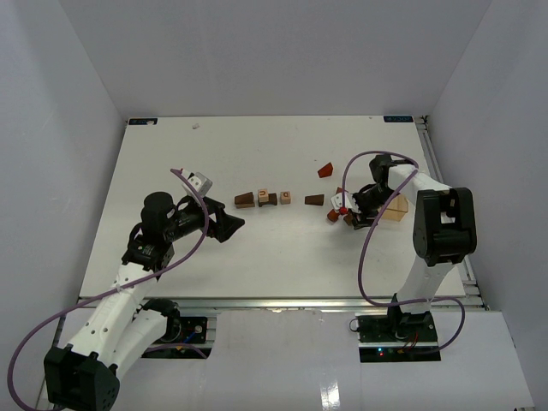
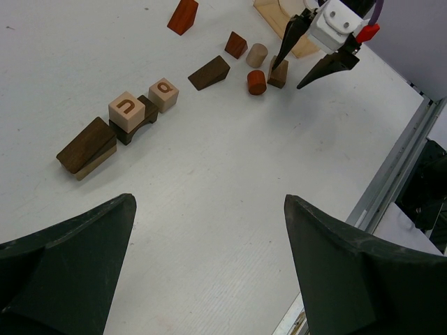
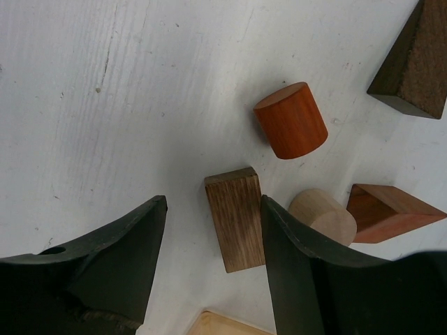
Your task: Build the wood block tower
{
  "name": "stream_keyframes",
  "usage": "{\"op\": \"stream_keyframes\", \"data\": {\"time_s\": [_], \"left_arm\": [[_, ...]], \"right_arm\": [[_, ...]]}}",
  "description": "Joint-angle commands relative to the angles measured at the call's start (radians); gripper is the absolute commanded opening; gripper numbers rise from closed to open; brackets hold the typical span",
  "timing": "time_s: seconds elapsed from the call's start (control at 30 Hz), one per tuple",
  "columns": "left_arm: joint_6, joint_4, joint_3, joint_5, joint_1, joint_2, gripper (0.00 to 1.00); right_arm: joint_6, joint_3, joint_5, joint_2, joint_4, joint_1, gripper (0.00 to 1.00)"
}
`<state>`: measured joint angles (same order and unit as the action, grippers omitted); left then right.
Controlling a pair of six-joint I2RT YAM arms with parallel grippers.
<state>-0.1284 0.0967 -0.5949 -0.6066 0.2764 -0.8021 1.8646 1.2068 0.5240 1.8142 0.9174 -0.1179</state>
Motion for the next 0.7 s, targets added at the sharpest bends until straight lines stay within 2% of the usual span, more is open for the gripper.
{"op": "stream_keyframes", "data": {"time_s": [0.0,0.43,0.67], "left_arm": [[0.0,-0.012,0.001,-0.019,-0.006,0.017,0.98],[0.002,-0.009,0.001,-0.011,-0.006,0.016,0.98],[0.003,-0.008,0.001,-0.009,-0.006,0.014,0.98]], "right_arm": [[-0.005,0.013,-0.013,0.006,-0.004,0.004,0.62],[-0.037,-0.018,-0.062,0.026,-0.066,0.003,0.51],[-0.056,-0.041,-0.073,0.014,-0.112,0.001,0.67]]}}
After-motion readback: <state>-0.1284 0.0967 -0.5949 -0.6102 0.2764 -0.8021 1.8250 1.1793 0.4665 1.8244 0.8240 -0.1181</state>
